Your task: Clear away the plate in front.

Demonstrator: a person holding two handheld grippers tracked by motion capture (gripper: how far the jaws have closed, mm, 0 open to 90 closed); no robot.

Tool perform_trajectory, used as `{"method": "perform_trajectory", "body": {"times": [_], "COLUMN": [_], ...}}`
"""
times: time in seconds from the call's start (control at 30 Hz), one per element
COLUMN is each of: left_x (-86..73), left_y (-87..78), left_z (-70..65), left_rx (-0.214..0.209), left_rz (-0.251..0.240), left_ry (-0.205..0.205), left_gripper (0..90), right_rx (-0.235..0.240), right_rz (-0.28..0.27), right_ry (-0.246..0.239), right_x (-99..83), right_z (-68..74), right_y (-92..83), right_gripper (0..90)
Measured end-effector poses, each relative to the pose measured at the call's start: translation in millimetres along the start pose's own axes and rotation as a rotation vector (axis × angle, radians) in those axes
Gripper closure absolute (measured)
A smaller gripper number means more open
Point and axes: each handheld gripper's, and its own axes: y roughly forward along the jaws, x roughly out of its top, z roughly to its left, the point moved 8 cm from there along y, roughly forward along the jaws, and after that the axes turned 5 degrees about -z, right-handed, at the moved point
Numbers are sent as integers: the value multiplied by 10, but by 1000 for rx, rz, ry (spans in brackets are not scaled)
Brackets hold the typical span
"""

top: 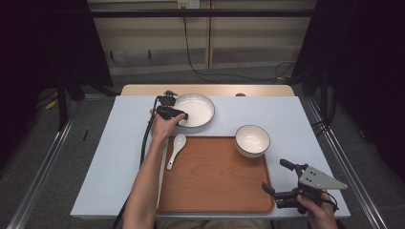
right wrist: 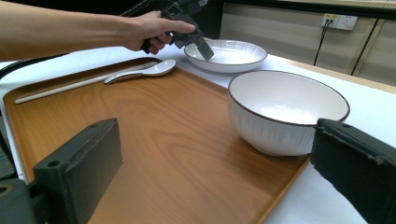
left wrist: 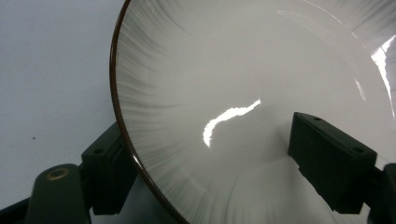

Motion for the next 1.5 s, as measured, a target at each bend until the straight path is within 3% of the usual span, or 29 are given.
{"method": "perform_trajectory", "body": {"times": [0.07,0.13,0.2,0.27,0.3,0.4,0.47,0.53,0.7,0.73,0.8,0.83,0.87,0.9,0.93,1.0,1.07,1.1,1.17,1.23,1.3,1.47,1.5], "left_x": [14,20,19,22,22,13,-8,-16,-10,-8,13,18,15,-3,9,-9,-6,2,50,73,107,108,120], "left_y": [-31,-65,-74,-81,-83,-90,-80,-68,-59,-57,-53,-50,-50,-58,-53,-54,-50,-51,-50,-71,-84,-107,-124], "left_z": [39,107,140,162,192,235,257,269,260,261,228,223,209,231,214,240,236,225,193,165,127,116,108], "left_rx": [-7,-18,-19,-39,-53,-142,-220,-258,-264,-263,-278,-258,-245,-240,-243,-290,-300,-317,-353,-381,-351,-337,-359], "left_rz": [22,18,12,7,-6,-11,-25,-44,-33,-27,-22,-19,-17,-1,-16,-14,-22,-27,-74,-86,-97,-118,-145], "left_ry": [-8,-45,-54,-89,-125,-197,-306,-343,-343,-327,-348,-326,-311,-270,-336,-356,-361,-380,-457,-436,-405,-394,-412], "left_gripper": [272,412,475,530,565,658,722,743,730,710,674,652,668,709,728,762,773,783,818,845,846,839,848], "right_rx": [-4,9,1,-3,0,4,1,2,1,2,2,6,8,5,6,5,-1,2,-8,-3,-5,-1,-1], "right_rz": [2,10,8,5,9,8,6,9,8,10,8,6,6,9,10,9,13,14,7,12,10,10,7], "right_ry": [3,4,7,10,12,9,14,11,16,15,14,14,13,18,14,12,14,11,15,16,13,12,15], "right_x": [-3,-12,-10,-7,-10,-13,-14,-18,-20,-22,-19,-17,-17,-22,-24,-18,-25,-26,-16,-28,-26,-25,-20], "right_z": [1,17,6,-1,3,5,-4,-9,0,0,-1,3,3,3,2,0,-7,-9,-16,-17,-19,-8,-6], "right_y": [9,9,11,14,14,24,28,28,26,24,22,21,20,20,28,29,28,27,18,19,18,11,7], "right_gripper": [18,18,18,18,18,18,18,18,18,18,18,18,18,18,18,18,18,18,18,18,18,18,18]}}
